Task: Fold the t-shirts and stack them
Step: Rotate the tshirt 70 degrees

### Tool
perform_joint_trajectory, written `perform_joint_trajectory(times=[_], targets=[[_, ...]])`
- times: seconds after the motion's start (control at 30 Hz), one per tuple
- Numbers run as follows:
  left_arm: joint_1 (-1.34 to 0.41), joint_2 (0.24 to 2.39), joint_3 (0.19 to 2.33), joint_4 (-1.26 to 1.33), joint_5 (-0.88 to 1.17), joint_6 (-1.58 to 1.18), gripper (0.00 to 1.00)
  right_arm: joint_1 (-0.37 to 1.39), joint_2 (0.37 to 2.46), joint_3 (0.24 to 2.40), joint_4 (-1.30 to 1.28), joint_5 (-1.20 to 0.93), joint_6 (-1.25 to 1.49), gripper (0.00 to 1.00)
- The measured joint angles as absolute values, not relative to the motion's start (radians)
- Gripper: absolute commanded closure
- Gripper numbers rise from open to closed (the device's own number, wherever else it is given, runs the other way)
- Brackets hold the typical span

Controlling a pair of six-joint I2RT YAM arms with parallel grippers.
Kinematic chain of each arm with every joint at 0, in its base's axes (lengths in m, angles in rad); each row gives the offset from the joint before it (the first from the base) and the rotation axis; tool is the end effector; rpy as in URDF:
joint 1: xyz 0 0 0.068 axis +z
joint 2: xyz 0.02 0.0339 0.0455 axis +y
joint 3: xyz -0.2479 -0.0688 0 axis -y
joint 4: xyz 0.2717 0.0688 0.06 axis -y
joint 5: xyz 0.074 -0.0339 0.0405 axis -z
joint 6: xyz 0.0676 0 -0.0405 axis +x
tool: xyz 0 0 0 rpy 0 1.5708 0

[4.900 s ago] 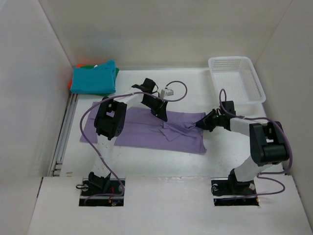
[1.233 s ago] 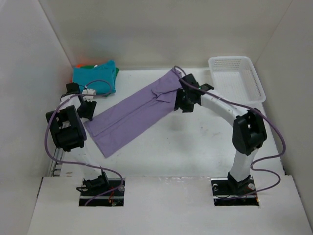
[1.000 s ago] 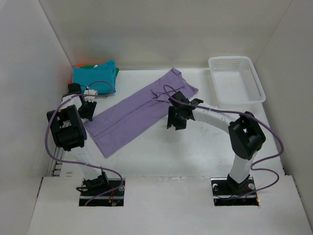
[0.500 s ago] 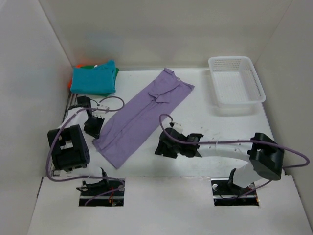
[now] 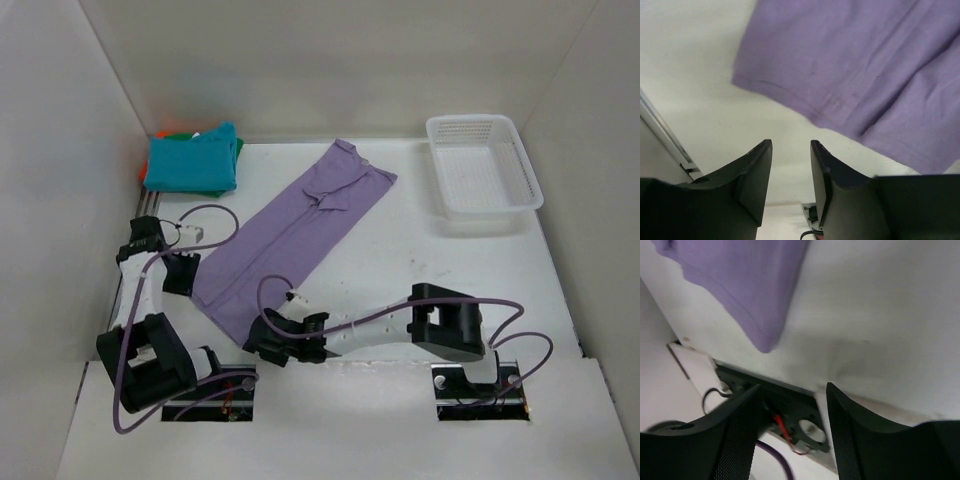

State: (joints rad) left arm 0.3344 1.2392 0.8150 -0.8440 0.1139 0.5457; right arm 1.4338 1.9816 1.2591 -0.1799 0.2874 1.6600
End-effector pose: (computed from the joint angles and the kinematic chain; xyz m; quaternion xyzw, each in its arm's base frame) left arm 0.2421 0.0760 0.1560 0.1126 0.9806 0.0132 0.1601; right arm 0.0802 0.4417 0.0972 0.1522 0.9237 0.3213 0.1430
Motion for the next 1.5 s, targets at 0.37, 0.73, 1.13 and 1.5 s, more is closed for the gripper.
perform_joint_trajectory(times=[0.37, 0.73, 1.13, 1.5], targets=[[0.587, 1.241, 0.859, -0.916, 0.305, 0.611, 0.56, 1.438, 2.145, 1.541, -0.396, 0.349, 1.919, 0.46], [0.648, 1.274, 0.924, -1.009, 0.442, 0.659, 0.56, 1.433, 2.172, 1.611, -0.546, 0.344, 1.980, 0.45], [0.648, 1.269, 0.967, -1.044, 0.467, 0.685, 0.54, 1.389, 2.234, 1.694, -0.558, 0.308, 1.993, 0.66], [0.650, 1.269, 0.984, -1.077, 0.472, 0.708, 0.54, 1.361, 2.220, 1.589, -0.400, 0.252, 2.012, 1.00]])
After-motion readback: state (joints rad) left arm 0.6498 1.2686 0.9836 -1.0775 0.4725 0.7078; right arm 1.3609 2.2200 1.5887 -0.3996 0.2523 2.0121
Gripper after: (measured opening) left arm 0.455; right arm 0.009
